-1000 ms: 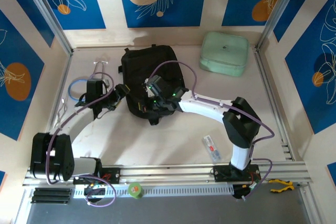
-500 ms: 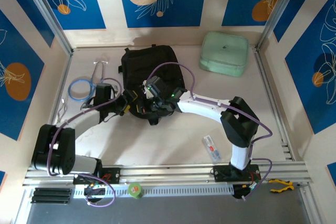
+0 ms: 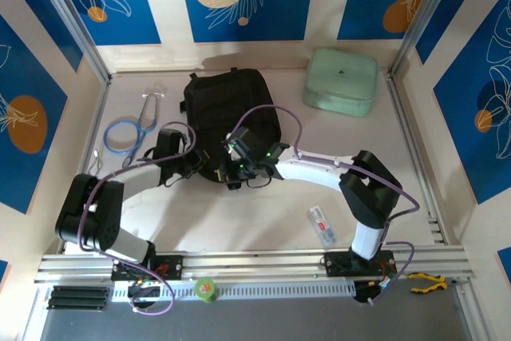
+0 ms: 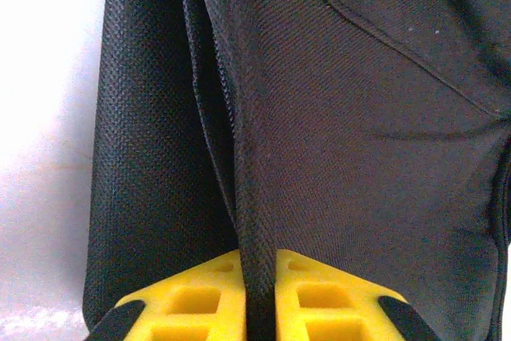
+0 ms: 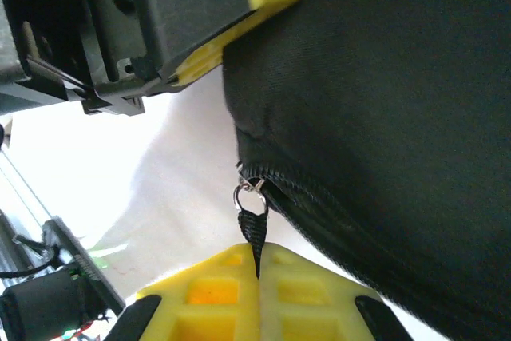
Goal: Pack books, pencil case, and school supplies into a backpack
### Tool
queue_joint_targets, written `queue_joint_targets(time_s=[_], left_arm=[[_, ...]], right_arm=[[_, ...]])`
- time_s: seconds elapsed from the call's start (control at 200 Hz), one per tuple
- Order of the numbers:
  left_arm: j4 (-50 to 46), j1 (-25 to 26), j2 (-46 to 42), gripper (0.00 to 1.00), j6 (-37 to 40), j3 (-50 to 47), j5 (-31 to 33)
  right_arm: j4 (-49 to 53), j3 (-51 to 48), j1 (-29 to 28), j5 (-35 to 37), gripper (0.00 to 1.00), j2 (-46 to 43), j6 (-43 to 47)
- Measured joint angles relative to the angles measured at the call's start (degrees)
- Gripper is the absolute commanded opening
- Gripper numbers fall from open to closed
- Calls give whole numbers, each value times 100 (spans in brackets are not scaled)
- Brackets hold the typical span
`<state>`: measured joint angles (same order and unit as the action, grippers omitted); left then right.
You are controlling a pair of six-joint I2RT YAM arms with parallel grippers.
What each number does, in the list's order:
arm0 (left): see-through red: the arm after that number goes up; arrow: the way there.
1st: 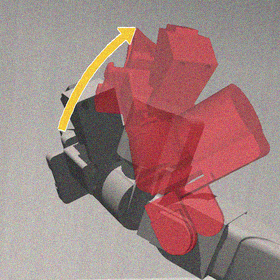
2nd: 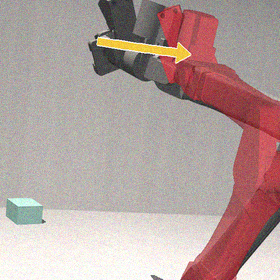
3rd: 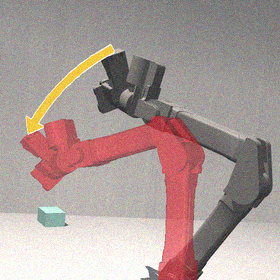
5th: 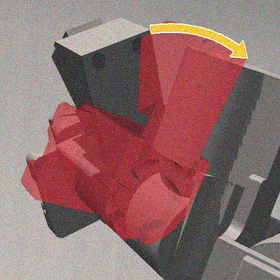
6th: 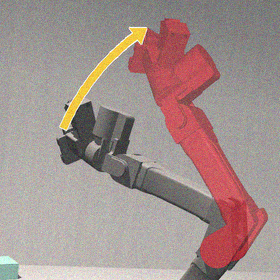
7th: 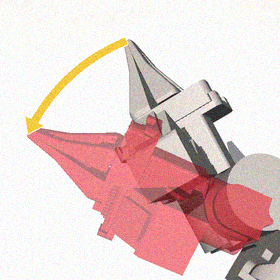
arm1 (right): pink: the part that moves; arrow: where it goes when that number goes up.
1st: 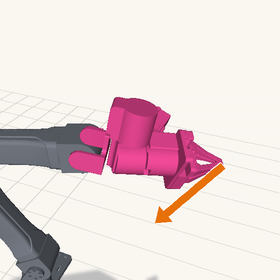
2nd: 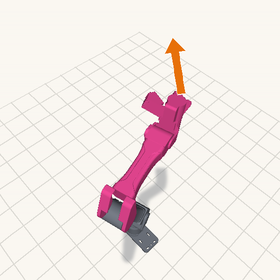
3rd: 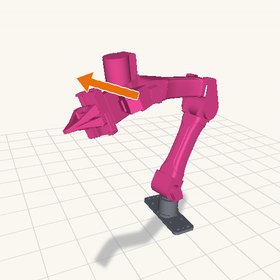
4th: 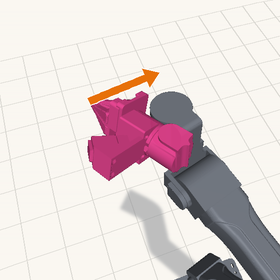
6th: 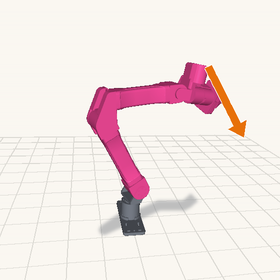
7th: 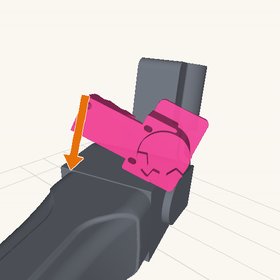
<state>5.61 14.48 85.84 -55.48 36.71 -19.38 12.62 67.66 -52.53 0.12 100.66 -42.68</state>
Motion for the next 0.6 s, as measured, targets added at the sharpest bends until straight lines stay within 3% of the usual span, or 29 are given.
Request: queue_joint_targets(time_s=[0.4, 0.595], left_arm=[[125, 37, 435, 5, 79, 90, 39], [81, 37, 439, 5, 181, 136, 57]], right_arm=[[796, -1034, 507, 1115, 0, -1414, -544], [1097, -1292, 925, 1185, 0, -1775, -498]])
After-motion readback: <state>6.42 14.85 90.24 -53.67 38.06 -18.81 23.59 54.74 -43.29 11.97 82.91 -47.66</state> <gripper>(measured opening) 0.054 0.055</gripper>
